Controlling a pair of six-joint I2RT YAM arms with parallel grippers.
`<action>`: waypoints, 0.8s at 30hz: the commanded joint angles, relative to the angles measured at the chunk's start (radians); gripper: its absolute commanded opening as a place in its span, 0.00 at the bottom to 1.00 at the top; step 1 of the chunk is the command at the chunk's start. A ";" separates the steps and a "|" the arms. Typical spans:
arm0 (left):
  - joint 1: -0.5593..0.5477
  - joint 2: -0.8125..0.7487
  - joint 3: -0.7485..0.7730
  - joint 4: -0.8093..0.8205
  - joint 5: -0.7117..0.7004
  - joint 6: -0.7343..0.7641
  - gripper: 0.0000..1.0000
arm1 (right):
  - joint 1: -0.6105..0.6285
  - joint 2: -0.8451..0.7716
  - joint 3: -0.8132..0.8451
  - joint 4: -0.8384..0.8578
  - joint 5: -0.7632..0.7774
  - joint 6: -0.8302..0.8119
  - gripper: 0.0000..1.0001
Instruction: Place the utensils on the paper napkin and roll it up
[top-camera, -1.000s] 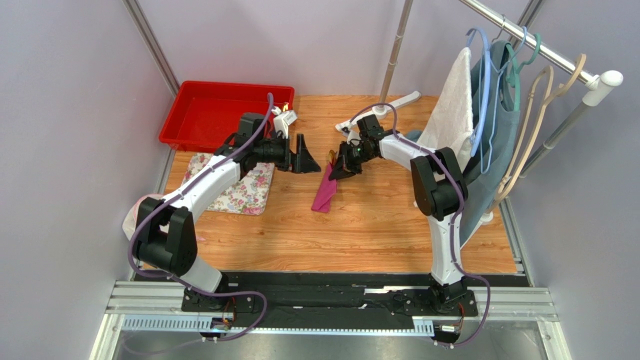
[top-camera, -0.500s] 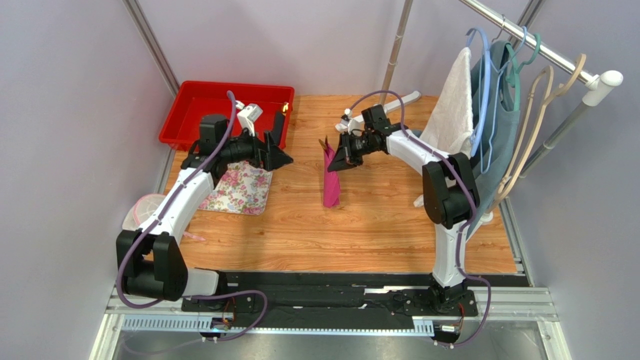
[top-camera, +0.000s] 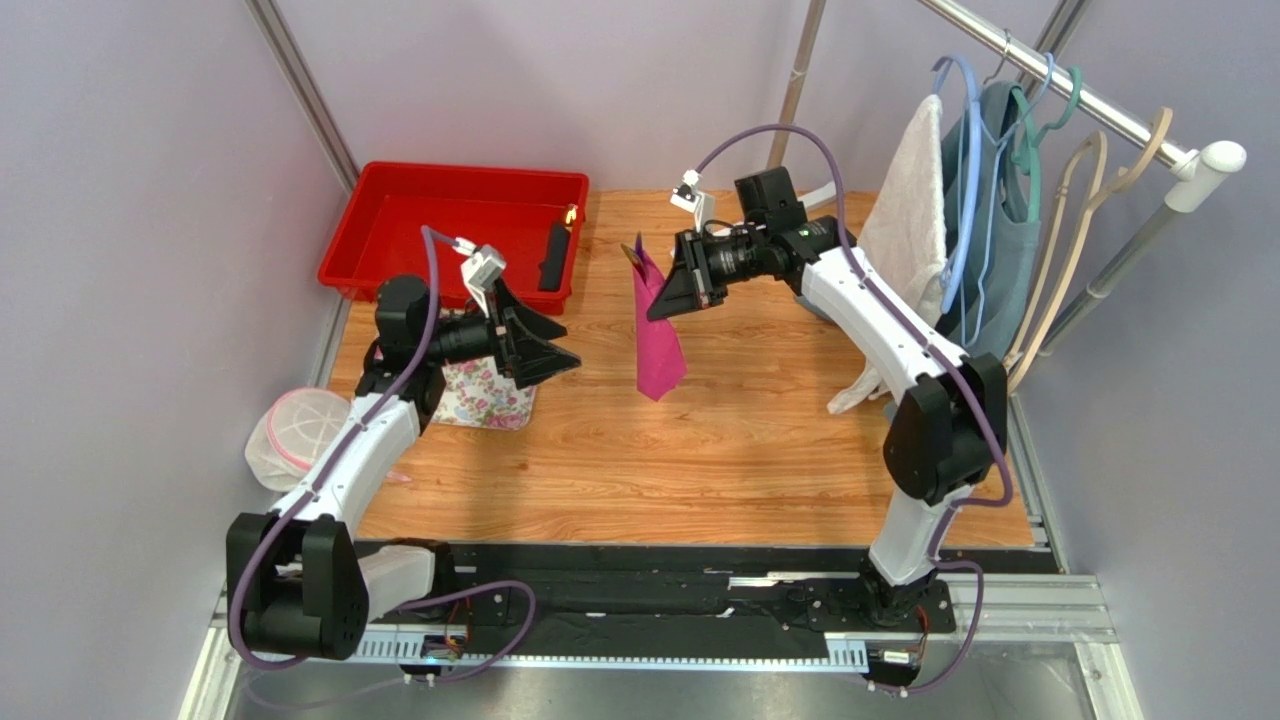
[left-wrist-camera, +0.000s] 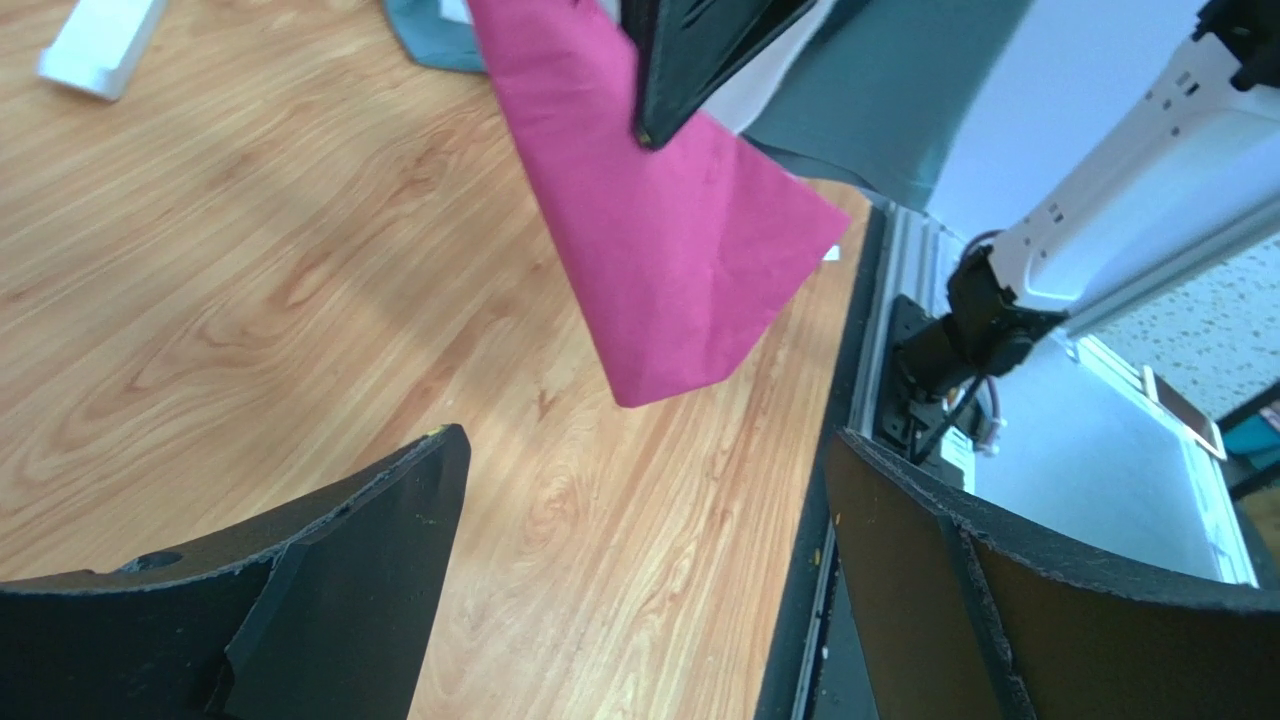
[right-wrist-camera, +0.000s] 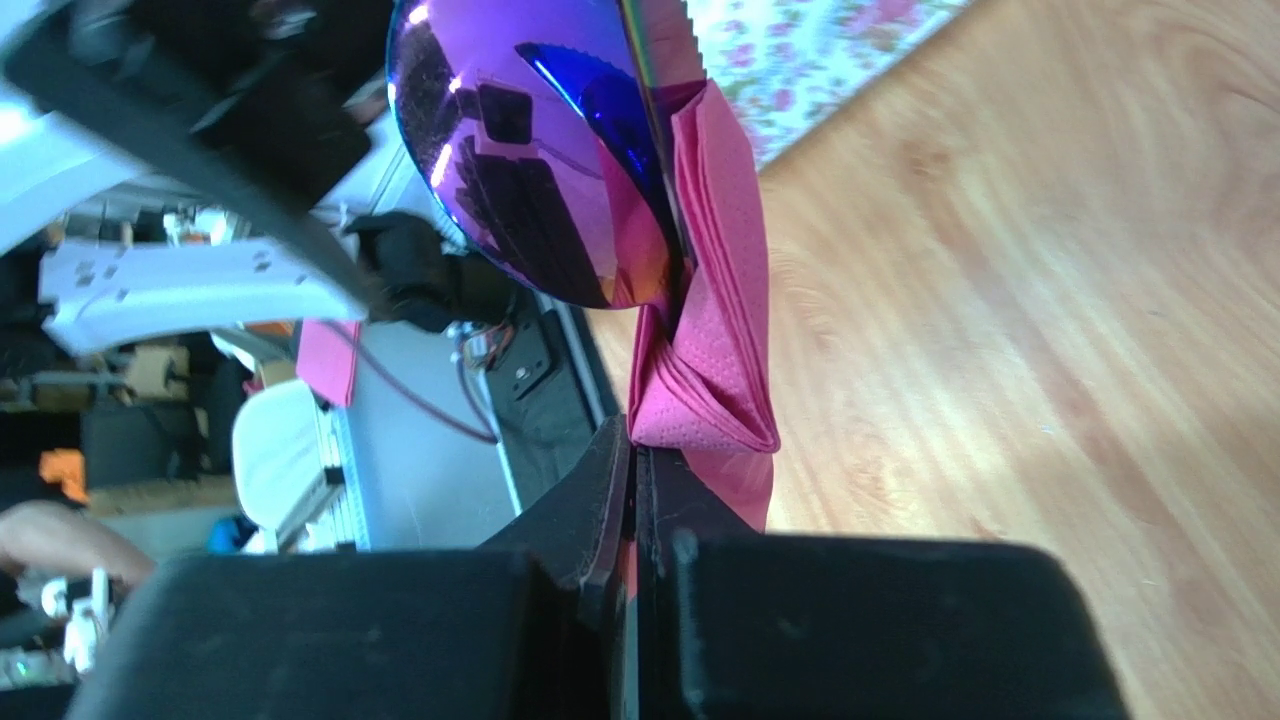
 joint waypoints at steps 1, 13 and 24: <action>-0.001 -0.018 -0.048 0.365 0.109 -0.162 0.96 | 0.059 -0.154 0.054 -0.048 -0.061 -0.082 0.00; -0.131 -0.017 -0.094 0.749 0.137 -0.431 0.95 | 0.229 -0.303 0.067 -0.131 0.033 -0.221 0.00; -0.231 -0.038 -0.107 0.821 0.153 -0.519 0.88 | 0.326 -0.337 0.096 -0.180 0.074 -0.310 0.00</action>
